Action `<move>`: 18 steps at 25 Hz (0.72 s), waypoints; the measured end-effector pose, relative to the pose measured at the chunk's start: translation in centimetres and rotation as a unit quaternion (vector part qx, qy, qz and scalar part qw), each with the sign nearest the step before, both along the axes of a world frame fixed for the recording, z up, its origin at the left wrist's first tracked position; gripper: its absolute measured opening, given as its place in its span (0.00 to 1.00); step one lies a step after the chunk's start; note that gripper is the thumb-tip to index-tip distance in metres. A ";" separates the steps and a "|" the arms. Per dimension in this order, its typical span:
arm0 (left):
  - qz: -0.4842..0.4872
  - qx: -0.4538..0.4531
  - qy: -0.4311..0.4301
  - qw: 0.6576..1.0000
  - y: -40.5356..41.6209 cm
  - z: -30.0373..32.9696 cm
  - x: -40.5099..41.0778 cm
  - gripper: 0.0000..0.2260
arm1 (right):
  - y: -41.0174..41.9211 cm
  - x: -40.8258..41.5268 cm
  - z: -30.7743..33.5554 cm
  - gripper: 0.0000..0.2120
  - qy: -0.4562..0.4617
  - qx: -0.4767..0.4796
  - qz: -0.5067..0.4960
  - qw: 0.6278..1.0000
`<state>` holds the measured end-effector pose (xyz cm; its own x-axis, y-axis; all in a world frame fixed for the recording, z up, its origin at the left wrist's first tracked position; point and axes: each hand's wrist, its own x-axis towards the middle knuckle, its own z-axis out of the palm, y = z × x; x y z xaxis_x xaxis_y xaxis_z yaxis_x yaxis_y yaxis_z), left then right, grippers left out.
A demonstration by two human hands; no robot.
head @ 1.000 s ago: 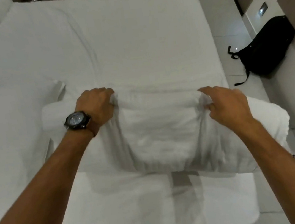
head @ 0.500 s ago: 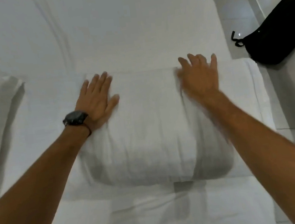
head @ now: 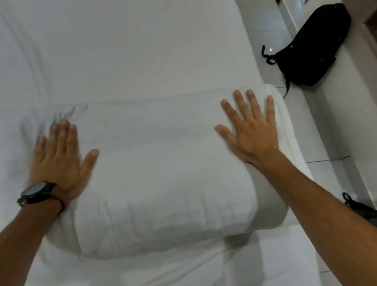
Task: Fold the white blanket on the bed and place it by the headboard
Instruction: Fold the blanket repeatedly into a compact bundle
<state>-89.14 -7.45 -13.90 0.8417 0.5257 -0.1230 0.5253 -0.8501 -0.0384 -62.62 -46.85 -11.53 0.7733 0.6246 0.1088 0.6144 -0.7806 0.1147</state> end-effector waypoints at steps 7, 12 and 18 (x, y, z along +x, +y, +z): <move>0.046 -0.039 -0.029 0.998 -3.9 0.7 -3.9 0.43 | -2.4 -2.9 0.8 0.37 0.035 0.026 -0.100 0.994; 0.034 -0.016 -0.062 0.997 -7.4 0.0 -10.4 0.37 | -5.3 -10.7 0.2 0.38 0.077 0.035 -0.130 0.988; 0.069 -0.042 -0.064 0.995 -12.4 0.3 -14.7 0.33 | -5.3 -23.6 -1.8 0.35 0.065 0.134 -0.198 0.969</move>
<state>-103.88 -19.88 -13.58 0.7743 0.6292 -0.0675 0.6327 -0.7673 0.1045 -86.20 -52.19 -13.36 0.9645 0.2391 0.1118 0.2564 -0.9491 -0.1827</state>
